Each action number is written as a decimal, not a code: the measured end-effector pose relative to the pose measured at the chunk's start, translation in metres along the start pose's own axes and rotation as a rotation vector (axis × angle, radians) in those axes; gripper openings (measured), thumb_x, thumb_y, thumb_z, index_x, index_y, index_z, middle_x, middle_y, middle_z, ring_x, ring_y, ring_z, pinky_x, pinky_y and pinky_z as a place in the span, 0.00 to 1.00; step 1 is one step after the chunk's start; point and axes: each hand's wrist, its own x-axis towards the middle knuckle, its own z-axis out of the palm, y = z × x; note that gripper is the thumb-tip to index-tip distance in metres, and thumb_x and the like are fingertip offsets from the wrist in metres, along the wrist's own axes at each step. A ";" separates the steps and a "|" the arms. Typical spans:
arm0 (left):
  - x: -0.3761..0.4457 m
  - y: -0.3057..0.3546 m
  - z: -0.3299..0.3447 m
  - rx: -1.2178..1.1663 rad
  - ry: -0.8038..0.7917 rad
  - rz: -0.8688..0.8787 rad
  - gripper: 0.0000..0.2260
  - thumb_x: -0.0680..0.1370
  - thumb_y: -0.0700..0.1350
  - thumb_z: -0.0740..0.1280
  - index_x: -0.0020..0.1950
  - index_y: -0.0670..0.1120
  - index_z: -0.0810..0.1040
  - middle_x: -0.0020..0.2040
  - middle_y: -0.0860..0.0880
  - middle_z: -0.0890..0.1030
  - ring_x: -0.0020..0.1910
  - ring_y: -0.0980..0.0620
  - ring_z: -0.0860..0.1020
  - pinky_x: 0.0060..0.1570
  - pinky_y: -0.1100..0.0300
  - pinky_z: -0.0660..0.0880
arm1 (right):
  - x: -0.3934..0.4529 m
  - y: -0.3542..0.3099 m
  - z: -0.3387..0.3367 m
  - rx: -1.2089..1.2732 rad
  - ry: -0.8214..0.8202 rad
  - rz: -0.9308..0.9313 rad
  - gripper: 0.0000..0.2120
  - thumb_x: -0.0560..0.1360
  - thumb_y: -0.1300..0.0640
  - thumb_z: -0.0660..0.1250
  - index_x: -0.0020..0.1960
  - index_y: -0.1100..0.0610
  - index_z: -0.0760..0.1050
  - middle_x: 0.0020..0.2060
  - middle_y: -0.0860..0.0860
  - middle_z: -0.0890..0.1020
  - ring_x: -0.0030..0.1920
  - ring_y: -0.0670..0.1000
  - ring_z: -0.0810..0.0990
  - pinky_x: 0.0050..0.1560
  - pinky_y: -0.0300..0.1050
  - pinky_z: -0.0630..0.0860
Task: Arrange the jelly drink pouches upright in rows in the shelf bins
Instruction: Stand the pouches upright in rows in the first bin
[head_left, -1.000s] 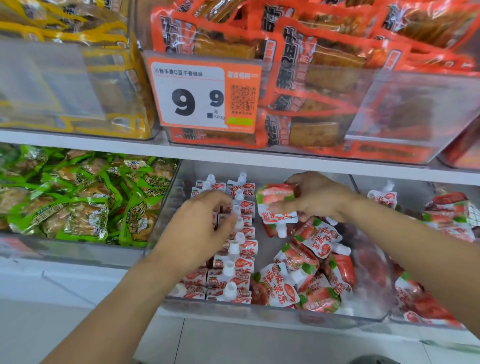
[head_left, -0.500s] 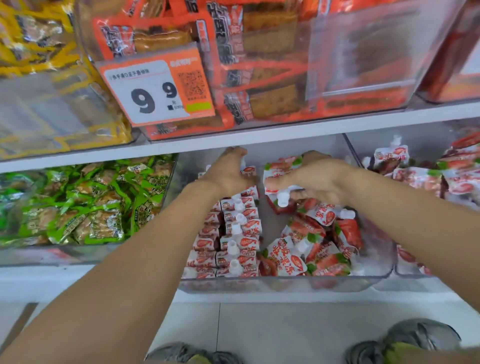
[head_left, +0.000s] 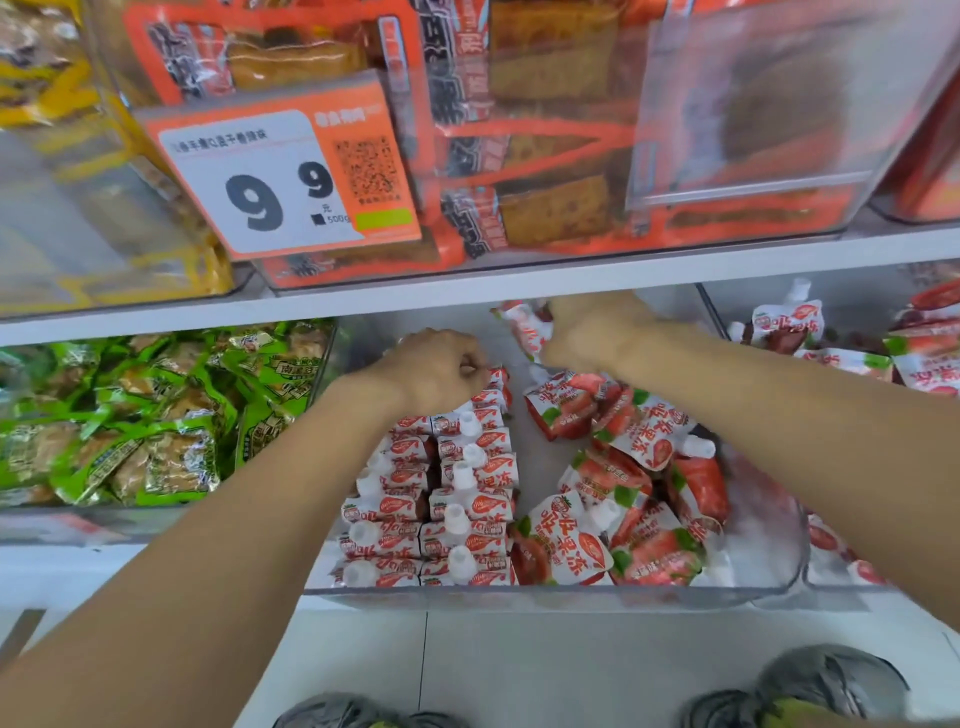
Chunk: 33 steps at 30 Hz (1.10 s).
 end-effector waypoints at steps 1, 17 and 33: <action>-0.001 -0.001 0.000 -0.005 -0.004 0.008 0.11 0.78 0.52 0.65 0.56 0.50 0.80 0.55 0.51 0.82 0.55 0.48 0.78 0.59 0.52 0.74 | 0.010 -0.004 0.008 0.008 0.029 -0.040 0.15 0.80 0.52 0.63 0.65 0.56 0.74 0.61 0.57 0.78 0.61 0.58 0.76 0.51 0.43 0.71; -0.100 0.002 -0.020 0.150 0.044 -0.073 0.27 0.78 0.57 0.63 0.72 0.44 0.66 0.72 0.44 0.66 0.69 0.44 0.69 0.68 0.53 0.67 | 0.076 -0.001 0.075 0.229 0.214 -0.181 0.14 0.72 0.71 0.61 0.39 0.51 0.71 0.42 0.52 0.79 0.45 0.53 0.78 0.41 0.42 0.70; -0.153 0.023 -0.011 0.272 -0.147 -0.197 0.31 0.71 0.53 0.74 0.70 0.50 0.67 0.66 0.49 0.59 0.57 0.45 0.77 0.55 0.55 0.73 | -0.056 -0.020 0.024 0.140 -0.494 -0.159 0.33 0.70 0.44 0.75 0.70 0.52 0.68 0.57 0.49 0.82 0.52 0.49 0.82 0.59 0.49 0.78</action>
